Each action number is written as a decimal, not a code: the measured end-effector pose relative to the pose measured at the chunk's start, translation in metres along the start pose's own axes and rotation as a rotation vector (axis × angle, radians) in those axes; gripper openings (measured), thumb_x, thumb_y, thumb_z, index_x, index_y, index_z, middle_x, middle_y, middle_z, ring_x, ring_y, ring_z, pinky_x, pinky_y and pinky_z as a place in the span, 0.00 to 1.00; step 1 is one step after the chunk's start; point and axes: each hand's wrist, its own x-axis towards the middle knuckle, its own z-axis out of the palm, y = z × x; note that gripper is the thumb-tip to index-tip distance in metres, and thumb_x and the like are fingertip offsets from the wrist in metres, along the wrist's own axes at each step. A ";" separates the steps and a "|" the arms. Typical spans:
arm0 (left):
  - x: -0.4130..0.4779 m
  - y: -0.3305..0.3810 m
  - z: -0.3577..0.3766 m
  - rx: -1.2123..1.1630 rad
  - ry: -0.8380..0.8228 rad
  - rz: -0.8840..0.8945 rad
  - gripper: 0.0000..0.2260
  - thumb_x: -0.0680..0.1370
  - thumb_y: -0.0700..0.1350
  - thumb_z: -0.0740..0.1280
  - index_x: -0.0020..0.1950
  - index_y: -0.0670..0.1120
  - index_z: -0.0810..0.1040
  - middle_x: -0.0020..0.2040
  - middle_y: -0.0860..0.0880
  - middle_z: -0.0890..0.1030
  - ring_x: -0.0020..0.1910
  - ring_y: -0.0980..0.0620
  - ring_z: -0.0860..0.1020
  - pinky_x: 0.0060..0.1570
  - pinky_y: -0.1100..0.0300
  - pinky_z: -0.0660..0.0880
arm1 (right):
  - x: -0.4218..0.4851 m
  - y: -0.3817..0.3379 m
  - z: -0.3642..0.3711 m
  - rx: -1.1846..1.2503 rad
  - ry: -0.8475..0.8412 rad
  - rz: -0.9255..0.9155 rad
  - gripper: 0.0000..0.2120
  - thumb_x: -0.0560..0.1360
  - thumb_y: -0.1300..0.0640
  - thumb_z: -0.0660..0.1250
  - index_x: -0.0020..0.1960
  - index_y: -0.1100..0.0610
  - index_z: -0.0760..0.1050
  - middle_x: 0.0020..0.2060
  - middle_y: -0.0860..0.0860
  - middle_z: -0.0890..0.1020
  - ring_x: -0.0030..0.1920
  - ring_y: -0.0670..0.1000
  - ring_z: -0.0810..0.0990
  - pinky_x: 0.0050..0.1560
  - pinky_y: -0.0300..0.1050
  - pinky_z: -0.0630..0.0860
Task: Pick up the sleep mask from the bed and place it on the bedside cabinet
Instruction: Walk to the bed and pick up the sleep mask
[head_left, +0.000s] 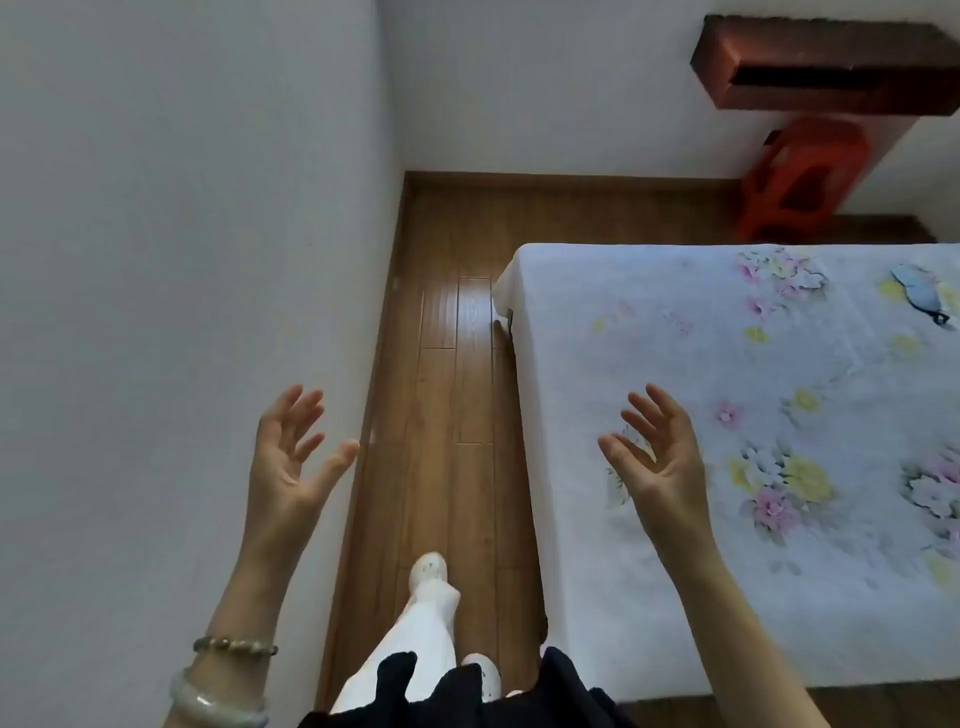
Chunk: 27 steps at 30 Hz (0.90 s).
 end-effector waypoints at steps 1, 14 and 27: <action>0.009 0.000 0.002 -0.014 0.008 -0.002 0.32 0.69 0.50 0.70 0.71 0.55 0.62 0.70 0.51 0.70 0.67 0.59 0.71 0.63 0.62 0.69 | 0.009 0.000 0.004 0.002 -0.003 0.001 0.30 0.72 0.64 0.70 0.69 0.50 0.63 0.64 0.48 0.72 0.62 0.44 0.74 0.51 0.27 0.74; 0.235 -0.025 0.026 -0.035 -0.046 -0.009 0.31 0.70 0.50 0.70 0.70 0.53 0.63 0.70 0.50 0.70 0.67 0.55 0.71 0.64 0.60 0.70 | 0.197 -0.001 0.106 -0.047 0.015 0.014 0.29 0.72 0.62 0.71 0.68 0.49 0.63 0.64 0.46 0.71 0.61 0.43 0.74 0.51 0.26 0.73; 0.457 -0.041 0.052 -0.081 -0.126 -0.017 0.30 0.70 0.49 0.70 0.70 0.54 0.64 0.69 0.51 0.71 0.66 0.57 0.72 0.64 0.60 0.70 | 0.386 -0.009 0.191 -0.081 0.112 0.047 0.27 0.72 0.62 0.71 0.67 0.49 0.65 0.64 0.47 0.73 0.60 0.41 0.74 0.50 0.25 0.73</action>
